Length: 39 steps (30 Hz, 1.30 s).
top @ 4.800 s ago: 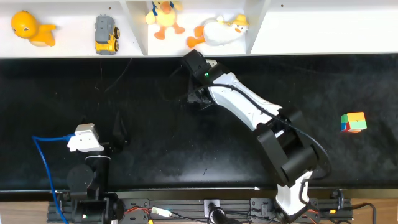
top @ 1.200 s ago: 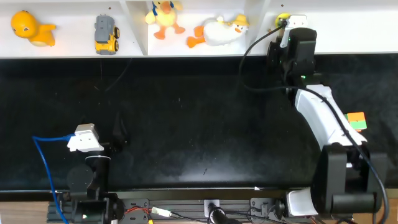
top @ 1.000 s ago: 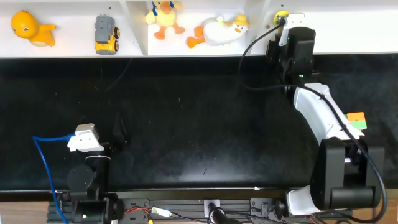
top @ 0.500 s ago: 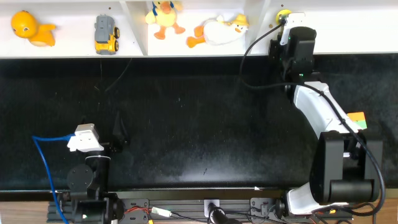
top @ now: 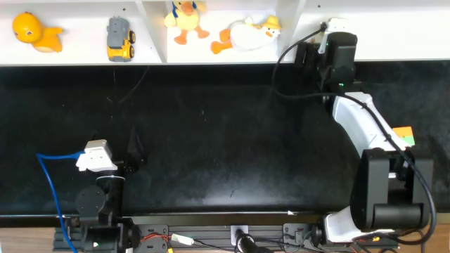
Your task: Store Toys
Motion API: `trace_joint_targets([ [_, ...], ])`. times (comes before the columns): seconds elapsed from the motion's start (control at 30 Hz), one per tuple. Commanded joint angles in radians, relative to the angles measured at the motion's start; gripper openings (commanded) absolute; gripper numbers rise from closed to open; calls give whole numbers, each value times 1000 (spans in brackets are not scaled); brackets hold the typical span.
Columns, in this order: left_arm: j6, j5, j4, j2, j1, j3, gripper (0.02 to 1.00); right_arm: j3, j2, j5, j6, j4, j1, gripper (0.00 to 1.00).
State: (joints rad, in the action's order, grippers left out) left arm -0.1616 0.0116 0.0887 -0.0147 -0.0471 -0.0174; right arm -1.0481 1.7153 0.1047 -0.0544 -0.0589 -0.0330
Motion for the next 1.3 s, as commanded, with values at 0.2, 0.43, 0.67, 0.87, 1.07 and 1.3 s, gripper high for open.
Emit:
trace_joint_targets([
  [0.2, 11, -10, -5, 12, 5, 9, 998, -2, -383, -12, -295, -376, -3, 996],
  [0.43, 11, -10, -5, 12, 5, 9, 998, -2, -766, 78, -499, -717, -4, 996],
  [0.67, 11, -10, -5, 12, 5, 9, 998, -4, -984, 301, -1066, -1198, 24, 1000],
  [0.87, 11, -10, -5, 12, 5, 9, 998, -3, -1026, 232, -1090, -1257, 24, 996],
  [1.07, 11, -10, -5, 12, 5, 9, 998, -3, -1022, 282, -1096, -1239, 28, 996],
  [1.3, 11, -10, -5, 12, 5, 9, 998, -3, -937, 340, -1003, -1244, 209, 998],
])
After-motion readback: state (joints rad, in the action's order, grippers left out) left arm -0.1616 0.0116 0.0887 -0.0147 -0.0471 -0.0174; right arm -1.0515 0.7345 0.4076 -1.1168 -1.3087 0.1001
